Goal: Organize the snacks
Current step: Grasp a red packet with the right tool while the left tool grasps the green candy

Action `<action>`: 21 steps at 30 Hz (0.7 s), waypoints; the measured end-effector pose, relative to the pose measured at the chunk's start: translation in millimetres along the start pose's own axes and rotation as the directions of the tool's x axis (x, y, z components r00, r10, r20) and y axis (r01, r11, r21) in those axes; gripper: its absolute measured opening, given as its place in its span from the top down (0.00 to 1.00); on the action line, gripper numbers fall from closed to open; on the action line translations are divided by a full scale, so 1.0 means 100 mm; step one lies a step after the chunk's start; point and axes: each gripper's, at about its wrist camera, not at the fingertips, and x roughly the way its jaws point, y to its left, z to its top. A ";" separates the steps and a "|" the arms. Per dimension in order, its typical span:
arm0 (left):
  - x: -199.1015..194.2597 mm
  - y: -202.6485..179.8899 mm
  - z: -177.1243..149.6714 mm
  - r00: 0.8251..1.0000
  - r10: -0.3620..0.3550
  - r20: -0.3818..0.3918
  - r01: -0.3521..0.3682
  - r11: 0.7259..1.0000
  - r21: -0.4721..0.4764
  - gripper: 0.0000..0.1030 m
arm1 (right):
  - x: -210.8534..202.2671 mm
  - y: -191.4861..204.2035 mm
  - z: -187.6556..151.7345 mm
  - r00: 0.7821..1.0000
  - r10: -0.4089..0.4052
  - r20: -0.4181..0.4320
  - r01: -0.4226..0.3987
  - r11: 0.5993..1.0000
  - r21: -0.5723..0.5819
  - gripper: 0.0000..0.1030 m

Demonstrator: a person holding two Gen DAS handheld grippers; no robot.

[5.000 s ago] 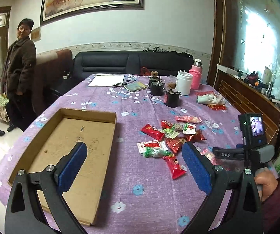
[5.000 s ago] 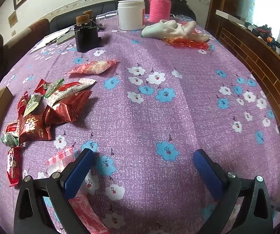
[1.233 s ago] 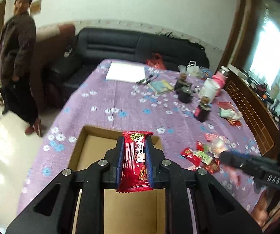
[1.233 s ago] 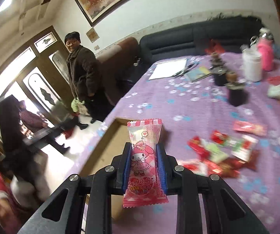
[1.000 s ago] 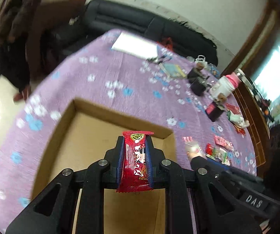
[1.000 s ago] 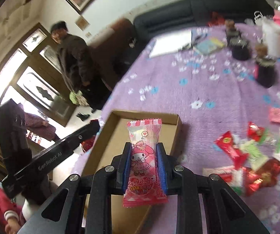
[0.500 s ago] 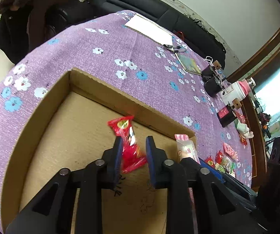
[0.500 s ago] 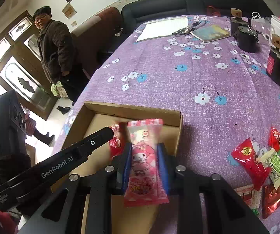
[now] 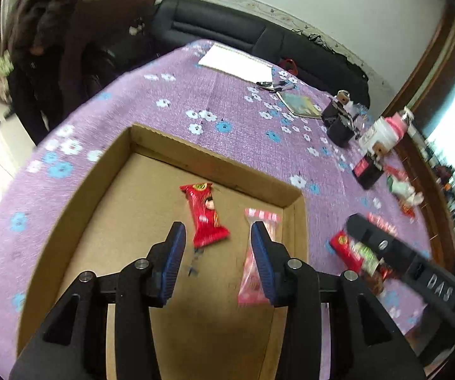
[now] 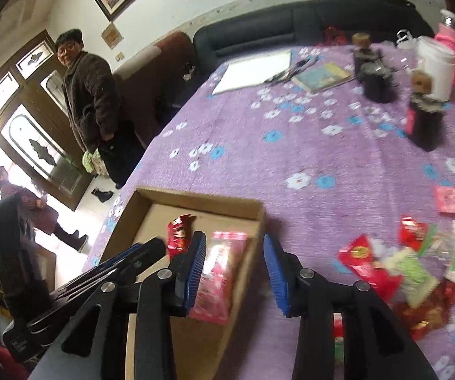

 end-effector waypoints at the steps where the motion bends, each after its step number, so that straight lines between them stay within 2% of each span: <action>1: -0.08 -0.06 -0.05 1.000 0.027 0.015 -0.027 0.999 0.028 0.60 | -0.10 -0.05 -0.04 1.000 -0.017 0.016 0.018 1.000 -0.010 0.61; 2: -0.14 -0.12 -0.09 0.998 0.047 0.029 -0.049 0.997 0.053 0.58 | -0.16 -0.09 -0.06 0.999 -0.028 0.025 0.028 0.999 -0.019 0.61; 4: -0.28 -0.24 -0.19 0.993 0.098 0.070 -0.105 0.989 0.104 0.44 | -0.28 -0.19 -0.14 0.997 -0.056 0.044 0.058 0.998 -0.037 0.61; 6: -0.40 -0.34 -0.28 0.986 0.127 0.111 -0.142 0.980 0.137 0.36 | -0.40 -0.31 -0.22 0.995 -0.084 0.059 0.087 0.995 -0.051 0.60; 9: -0.52 -0.49 -0.41 0.979 0.144 0.141 -0.167 0.972 0.167 0.36 | -0.55 -0.52 -0.35 0.990 -0.118 0.074 0.122 0.991 -0.051 0.57; 15: -0.56 -0.68 -0.58 0.991 0.093 0.095 -0.110 0.976 0.189 0.36 | -0.75 -0.98 -0.51 0.986 -0.147 0.074 0.146 0.989 0.021 0.57; 21: -0.63 -0.61 -0.73 0.998 0.008 0.056 -0.013 0.996 0.090 0.36 | -0.85 -1.26 -0.54 0.985 -0.157 0.078 0.151 0.986 0.072 0.57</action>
